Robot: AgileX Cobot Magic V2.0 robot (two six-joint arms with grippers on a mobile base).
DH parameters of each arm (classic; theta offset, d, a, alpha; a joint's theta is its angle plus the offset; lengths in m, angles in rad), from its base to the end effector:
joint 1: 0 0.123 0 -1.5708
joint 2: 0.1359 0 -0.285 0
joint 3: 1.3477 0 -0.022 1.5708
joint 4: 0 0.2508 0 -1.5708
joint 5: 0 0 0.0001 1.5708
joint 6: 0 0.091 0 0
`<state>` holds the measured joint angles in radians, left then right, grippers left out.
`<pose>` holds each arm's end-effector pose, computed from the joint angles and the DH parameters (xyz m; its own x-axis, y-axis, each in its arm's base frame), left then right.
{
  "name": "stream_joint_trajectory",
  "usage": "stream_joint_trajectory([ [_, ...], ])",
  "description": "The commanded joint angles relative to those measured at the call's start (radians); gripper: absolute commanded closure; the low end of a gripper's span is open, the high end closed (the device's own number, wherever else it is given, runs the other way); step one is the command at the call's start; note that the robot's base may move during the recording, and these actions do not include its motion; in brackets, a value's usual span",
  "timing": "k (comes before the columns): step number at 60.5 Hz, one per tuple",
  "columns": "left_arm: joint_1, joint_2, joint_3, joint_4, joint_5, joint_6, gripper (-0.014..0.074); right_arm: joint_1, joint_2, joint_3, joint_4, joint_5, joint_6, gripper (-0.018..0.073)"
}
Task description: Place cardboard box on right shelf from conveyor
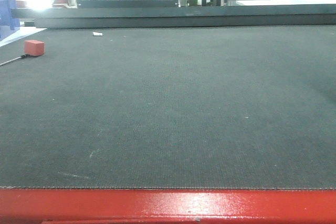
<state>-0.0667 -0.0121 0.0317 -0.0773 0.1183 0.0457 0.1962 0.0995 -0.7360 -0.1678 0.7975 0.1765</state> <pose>0.0566 -0.0046 0.1924 -0.0525 -0.0276 -0.9982 0.0741 0.9968 -0.0315 -0.0112 -0.0133 0.3659 -0.0698 0.0455 -0.9965 -0.0726 0.9961 0.0506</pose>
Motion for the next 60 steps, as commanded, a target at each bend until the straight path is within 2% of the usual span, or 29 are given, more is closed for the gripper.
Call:
stream_joint_trajectory([
  [1, -0.002, -0.015, 0.009, -0.006, -0.084, 0.0, 0.0713, -0.007, 0.019, -0.027, -0.008, -0.104, -0.011, 0.0357],
  [60, -0.002, -0.015, 0.009, -0.006, -0.084, 0.0, 0.0713, -0.007, 0.019, -0.027, -0.008, -0.104, -0.011, 0.0357],
])
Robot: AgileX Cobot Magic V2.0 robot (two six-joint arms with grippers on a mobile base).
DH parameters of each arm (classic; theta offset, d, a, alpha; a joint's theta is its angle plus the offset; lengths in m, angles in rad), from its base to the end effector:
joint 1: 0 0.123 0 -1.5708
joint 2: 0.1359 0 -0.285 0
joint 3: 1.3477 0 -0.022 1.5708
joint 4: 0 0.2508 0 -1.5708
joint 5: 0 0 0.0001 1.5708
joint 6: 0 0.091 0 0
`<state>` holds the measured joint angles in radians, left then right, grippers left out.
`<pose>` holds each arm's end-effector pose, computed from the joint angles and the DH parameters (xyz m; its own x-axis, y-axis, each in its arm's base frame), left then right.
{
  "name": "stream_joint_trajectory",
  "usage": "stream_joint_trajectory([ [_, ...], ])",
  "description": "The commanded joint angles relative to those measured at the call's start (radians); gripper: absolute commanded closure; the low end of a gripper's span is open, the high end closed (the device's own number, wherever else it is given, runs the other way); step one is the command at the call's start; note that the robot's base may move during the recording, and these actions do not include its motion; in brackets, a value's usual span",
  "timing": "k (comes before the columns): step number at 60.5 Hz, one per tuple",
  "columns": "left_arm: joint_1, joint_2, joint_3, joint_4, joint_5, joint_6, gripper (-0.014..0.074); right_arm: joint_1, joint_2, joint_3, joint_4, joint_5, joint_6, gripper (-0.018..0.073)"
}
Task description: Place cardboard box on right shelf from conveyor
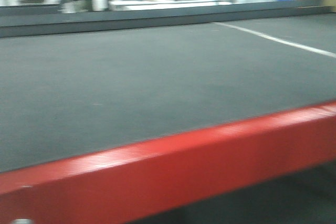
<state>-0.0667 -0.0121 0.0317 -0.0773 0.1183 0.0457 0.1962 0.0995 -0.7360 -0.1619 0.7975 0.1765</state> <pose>0.0566 -0.0046 0.1924 -0.0525 -0.0276 -0.9982 0.0741 0.9968 -0.0315 -0.0113 -0.0130 0.3659 -0.0708 0.0496 -0.9963 -0.0765 0.9956 0.0550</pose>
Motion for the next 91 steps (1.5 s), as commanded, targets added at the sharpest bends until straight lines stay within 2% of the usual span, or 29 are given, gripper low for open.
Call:
stream_joint_trajectory([
  [1, -0.002, -0.015, 0.009, -0.006, -0.084, 0.0, 0.0713, -0.007, 0.019, -0.027, -0.014, -0.104, -0.011, 0.0357],
  [91, -0.002, -0.015, 0.009, -0.006, -0.084, 0.0, 0.0713, -0.007, 0.019, -0.027, -0.014, -0.104, -0.011, 0.0357],
])
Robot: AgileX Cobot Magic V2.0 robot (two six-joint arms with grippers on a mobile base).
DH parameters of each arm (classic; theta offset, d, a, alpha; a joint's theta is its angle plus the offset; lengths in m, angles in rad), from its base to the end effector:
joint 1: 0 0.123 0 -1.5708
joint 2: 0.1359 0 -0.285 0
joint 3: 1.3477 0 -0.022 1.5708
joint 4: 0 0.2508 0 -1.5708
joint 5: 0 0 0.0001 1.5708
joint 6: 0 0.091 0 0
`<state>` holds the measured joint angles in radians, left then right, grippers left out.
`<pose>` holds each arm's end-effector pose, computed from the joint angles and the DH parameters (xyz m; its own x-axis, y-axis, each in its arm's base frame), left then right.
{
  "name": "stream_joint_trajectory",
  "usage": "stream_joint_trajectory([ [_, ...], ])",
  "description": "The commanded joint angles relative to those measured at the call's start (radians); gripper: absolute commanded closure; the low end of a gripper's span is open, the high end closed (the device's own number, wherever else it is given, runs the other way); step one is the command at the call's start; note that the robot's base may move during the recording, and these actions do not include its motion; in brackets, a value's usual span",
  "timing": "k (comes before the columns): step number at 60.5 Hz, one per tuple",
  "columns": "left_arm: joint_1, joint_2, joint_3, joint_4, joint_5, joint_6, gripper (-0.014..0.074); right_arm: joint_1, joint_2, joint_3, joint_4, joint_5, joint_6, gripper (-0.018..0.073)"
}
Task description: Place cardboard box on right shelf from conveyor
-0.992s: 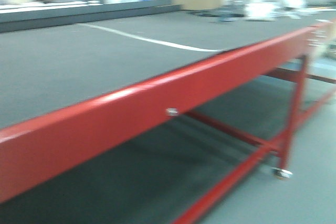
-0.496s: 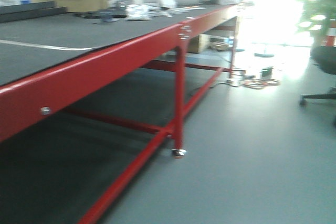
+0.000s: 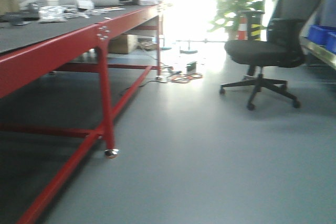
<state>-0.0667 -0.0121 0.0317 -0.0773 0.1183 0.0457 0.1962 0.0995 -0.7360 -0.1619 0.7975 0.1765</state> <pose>0.0566 -0.0046 0.1924 -0.0525 -0.0276 -0.9982 0.0741 0.9968 -0.0315 -0.0113 -0.0130 0.3659 -0.0708 0.0496 -0.9963 -0.0765 0.9956 0.0550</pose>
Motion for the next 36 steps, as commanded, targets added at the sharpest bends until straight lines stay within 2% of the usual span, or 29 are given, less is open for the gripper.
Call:
stream_joint_trajectory([
  [1, -0.002, -0.015, 0.009, -0.006, -0.084, 0.0, 0.0712, -0.007, 0.019, -0.027, -0.014, -0.104, -0.011, 0.0357],
  [26, -0.004, -0.015, 0.009, -0.006, -0.084, 0.0, 0.0713, -0.007, 0.019, -0.027, -0.014, -0.104, -0.011, 0.0357],
  [36, -0.059, -0.016, 0.01, -0.006, -0.084, 0.0, 0.0713, -0.007, 0.019, -0.027, -0.014, -0.104, -0.011, 0.0357],
])
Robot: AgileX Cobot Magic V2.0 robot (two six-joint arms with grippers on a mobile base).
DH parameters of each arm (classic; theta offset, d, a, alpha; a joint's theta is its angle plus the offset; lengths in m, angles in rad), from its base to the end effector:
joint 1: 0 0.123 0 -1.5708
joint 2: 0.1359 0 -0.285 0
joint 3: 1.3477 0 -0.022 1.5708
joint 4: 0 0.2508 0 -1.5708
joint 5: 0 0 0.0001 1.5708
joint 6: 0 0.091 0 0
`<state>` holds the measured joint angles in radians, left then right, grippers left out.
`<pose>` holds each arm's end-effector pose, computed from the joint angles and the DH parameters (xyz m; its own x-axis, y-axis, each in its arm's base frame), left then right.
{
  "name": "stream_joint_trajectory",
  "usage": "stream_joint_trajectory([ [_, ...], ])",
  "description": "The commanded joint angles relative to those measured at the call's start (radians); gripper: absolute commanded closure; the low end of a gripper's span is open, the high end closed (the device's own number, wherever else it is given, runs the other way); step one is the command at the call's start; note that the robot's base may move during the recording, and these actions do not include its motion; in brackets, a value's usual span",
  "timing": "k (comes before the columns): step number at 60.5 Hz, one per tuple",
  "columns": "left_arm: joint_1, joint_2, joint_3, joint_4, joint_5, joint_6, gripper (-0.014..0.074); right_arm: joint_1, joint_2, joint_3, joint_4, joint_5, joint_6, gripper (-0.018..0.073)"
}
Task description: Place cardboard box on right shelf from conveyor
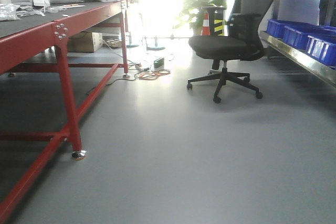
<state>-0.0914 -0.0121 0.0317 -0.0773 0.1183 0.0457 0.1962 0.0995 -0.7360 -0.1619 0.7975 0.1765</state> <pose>0.0565 -0.0060 0.1924 -0.0532 -0.0263 -0.9982 0.0987 0.9946 -0.0315 -0.0113 -0.0130 0.3659 -0.0708 0.0496 -0.9963 -0.0765 0.9956 0.0550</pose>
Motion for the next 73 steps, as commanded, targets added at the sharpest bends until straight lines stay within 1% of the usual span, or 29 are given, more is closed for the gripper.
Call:
stream_joint_trajectory([
  [1, -0.041, -0.016, 0.01, -0.006, -0.084, 0.0, 0.0713, -0.007, 0.02, -0.027, -0.014, -0.104, -0.011, 0.0357],
  [7, -0.079, -0.016, 0.01, -0.006, -0.084, 0.0, 0.0713, -0.007, 0.019, -0.027, -0.014, -0.104, -0.011, 0.0357],
  [13, -0.082, -0.016, 0.01, -0.006, -0.085, 0.0, 0.0713, -0.007, 0.019, -0.027, -0.014, -0.103, -0.011, 0.0357],
  [19, -0.06, -0.016, 0.01, -0.006, -0.085, 0.0, 0.0712, -0.007, 0.019, -0.027, -0.014, -0.103, -0.011, 0.0357],
  [33, 0.02, -0.016, 0.01, -0.006, -0.085, 0.0, 0.0713, -0.007, 0.019, -0.027, -0.014, -0.103, -0.011, 0.0357],
  [37, 0.029, -0.016, 0.01, -0.006, -0.085, 0.0, 0.0713, -0.007, 0.019, -0.027, -0.014, -0.103, -0.011, 0.0357],
  [47, 0.018, -0.016, 0.01, -0.006, -0.085, 0.0, 0.0713, -0.007, 0.019, -0.027, -0.014, -0.103, -0.011, 0.0357],
  [73, 0.019, -0.016, 0.01, -0.006, -0.085, 0.0, 0.0712, -0.007, 0.019, -0.027, -0.014, -0.103, -0.011, 0.0357],
])
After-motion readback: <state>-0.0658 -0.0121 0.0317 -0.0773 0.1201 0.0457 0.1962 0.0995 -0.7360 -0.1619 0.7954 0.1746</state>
